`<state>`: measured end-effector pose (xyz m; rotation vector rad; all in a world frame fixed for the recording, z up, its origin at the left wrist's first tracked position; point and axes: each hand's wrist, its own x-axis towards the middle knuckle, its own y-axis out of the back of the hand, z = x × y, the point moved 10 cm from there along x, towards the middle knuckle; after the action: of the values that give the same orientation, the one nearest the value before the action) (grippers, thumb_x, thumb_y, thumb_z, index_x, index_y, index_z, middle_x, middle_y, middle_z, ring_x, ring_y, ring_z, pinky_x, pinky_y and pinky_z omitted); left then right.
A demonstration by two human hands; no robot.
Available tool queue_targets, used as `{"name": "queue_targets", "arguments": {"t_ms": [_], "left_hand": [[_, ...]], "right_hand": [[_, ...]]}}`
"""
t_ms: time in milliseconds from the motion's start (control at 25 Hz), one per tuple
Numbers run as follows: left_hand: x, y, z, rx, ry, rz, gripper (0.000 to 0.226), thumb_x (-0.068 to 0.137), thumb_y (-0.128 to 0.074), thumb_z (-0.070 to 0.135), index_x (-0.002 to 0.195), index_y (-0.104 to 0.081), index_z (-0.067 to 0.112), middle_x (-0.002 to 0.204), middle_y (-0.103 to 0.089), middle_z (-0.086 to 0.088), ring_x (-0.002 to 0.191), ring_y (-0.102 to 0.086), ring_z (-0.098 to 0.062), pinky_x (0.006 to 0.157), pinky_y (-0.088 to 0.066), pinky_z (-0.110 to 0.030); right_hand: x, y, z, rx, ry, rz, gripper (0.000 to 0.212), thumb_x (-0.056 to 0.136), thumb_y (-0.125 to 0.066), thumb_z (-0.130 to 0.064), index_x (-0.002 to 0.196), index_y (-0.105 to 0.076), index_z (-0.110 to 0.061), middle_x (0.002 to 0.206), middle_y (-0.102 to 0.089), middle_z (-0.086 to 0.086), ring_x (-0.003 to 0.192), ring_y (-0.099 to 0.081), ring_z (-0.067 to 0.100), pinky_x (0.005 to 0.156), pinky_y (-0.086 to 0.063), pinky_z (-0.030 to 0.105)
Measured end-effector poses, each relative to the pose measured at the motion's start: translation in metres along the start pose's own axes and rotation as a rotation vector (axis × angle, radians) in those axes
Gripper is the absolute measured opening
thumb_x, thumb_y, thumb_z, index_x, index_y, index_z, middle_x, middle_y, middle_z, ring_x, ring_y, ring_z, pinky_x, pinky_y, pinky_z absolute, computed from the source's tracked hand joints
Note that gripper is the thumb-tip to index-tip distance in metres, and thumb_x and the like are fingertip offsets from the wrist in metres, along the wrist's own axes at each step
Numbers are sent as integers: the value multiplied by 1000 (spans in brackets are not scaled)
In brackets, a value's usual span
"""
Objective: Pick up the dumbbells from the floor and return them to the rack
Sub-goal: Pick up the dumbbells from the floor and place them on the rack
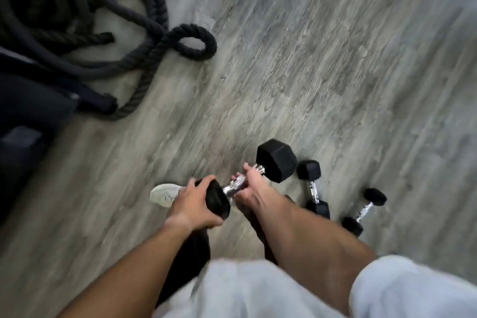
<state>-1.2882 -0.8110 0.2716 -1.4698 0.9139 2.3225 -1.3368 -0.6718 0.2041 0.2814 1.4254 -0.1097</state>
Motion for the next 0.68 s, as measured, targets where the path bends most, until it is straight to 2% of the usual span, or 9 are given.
{"name": "queue_targets", "arguments": {"t_ms": [200,280,360,440,480,520,560,640,680], "left_hand": [[-136,127,-30,12,-141,124,107,31,-78,62,131,-41,50,115,-58,7,108,-58,-18,92,-52,-30],[-178,165,-52,17,-171,180,101,31,-78,62,124,-41,55,106,-55,13,100,-57,-15,84,-53,-30],[-215,198,-83,24,-158,247,96,31,-76,62,120,-40,59,103,-53,15,95,-58,-14,79,-53,-30],[-247,225,-120,11,-109,304,94,32,-76,61,120,-42,58,104,-53,14,96,-59,-15,81,-55,-31],[-263,237,-140,-12,-89,337,93,32,-77,59,118,-44,57,103,-52,14,97,-59,-16,80,-55,-32],[-276,245,-155,-30,-81,360,90,33,-78,57,117,-45,55,102,-52,13,96,-59,-17,78,-55,-32],[-287,252,-170,-43,-72,375,88,33,-79,56,115,-46,54,102,-51,12,95,-59,-17,75,-54,-32],[-312,261,-209,-93,-14,437,82,36,-80,55,111,-48,52,101,-52,9,91,-58,-18,69,-49,-32],[-321,264,-230,-132,21,468,80,37,-81,54,110,-48,51,101,-52,8,91,-57,-19,68,-48,-32]], "right_hand": [[-171,-53,51,-231,101,-168,32,99,-44,-22,71,-46,-7,73,-50,12,67,-51,26,65,-49,39],[-210,-86,76,-327,111,-258,26,98,-43,-16,75,-48,-5,77,-53,14,72,-53,29,52,-56,45],[-241,-119,102,-452,145,-306,24,99,-42,-12,76,-48,-5,80,-54,16,74,-53,31,37,-52,46],[-262,-155,135,-559,157,-345,25,99,-40,-10,75,-48,-5,77,-56,19,72,-52,33,33,-50,44],[-271,-173,156,-587,135,-364,27,98,-40,-9,74,-48,-3,72,-59,20,72,-52,34,35,-52,44],[-275,-187,175,-586,100,-381,28,98,-40,-8,72,-48,-2,65,-60,21,71,-52,34,43,-55,45],[-278,-199,193,-580,69,-400,29,98,-39,-8,72,-48,-1,64,-60,21,71,-52,34,58,-57,47],[-286,-229,230,-667,60,-427,24,97,-39,-10,76,-49,-1,76,-56,20,77,-52,36,94,-47,48],[-290,-246,245,-726,70,-426,22,96,-39,-10,79,-49,-2,82,-53,20,82,-52,37,103,-41,48]]}}
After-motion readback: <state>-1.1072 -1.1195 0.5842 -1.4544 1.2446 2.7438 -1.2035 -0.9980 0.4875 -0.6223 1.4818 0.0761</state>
